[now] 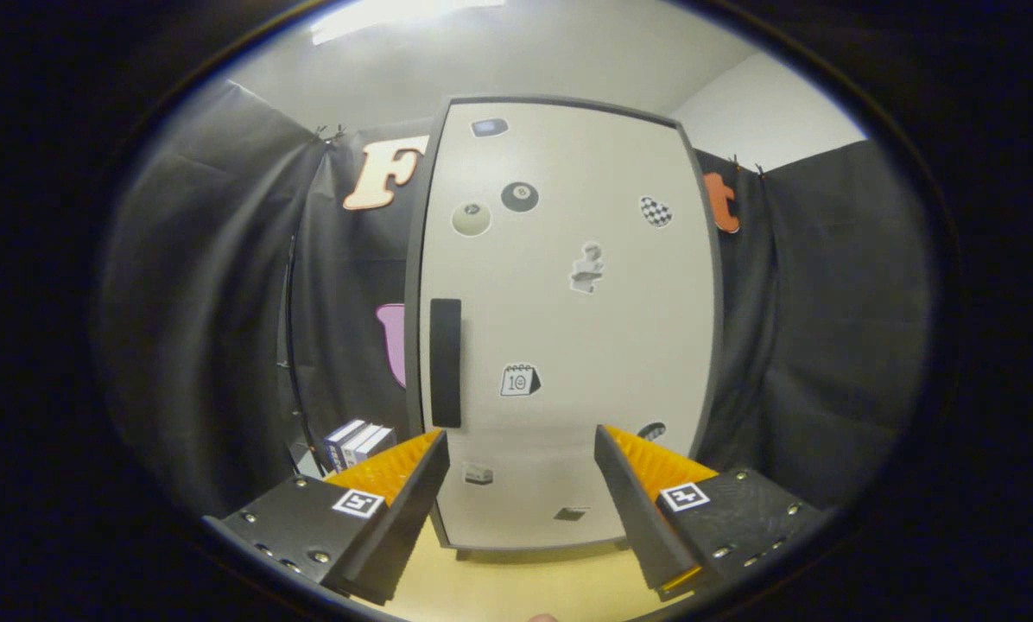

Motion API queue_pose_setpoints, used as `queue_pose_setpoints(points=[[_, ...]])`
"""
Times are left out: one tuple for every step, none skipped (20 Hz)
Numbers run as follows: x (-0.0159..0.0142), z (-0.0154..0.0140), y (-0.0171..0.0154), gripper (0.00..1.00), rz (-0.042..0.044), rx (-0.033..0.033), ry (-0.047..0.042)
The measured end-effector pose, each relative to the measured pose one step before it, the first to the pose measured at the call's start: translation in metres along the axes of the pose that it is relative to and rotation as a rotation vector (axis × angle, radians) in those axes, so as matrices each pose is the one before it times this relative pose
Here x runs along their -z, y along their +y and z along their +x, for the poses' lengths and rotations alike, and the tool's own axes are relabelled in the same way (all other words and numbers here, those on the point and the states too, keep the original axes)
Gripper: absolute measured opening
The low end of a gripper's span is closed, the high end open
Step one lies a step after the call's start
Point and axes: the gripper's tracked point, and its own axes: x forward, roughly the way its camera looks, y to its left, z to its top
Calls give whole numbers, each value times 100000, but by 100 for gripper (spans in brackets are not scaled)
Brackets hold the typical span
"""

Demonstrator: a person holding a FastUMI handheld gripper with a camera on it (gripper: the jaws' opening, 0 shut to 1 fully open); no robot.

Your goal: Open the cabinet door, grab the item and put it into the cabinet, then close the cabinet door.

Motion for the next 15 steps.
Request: queue_pose_setpoints(points=[[-194,-1255,-491,100,410,676,-217],[-54,-1158,-581,100,708,704,32],[-24,-1150,-544,100,396,623,249],[30,-1076,-461,100,200,329,43],[-144,-1214,-557,100,-282,333,-829],[-61,-695,-502,100,-519,790,-397],[112,-888,-684,100,-151,1050,457],[-37,-993,-491,100,-116,657,-283],[-274,-897,-507,100,113,1140,-604],[-50,-872,-348,100,380,244,-124],[-128,-772,-164,100,737,-164,-485],[-130,-395,-318,100,558,-27,-688],[158,-561,-306,100,-301,252,185],[342,-362,-167,100,-182,425,534],[336,-275,70,100,-35,-360,1177]])
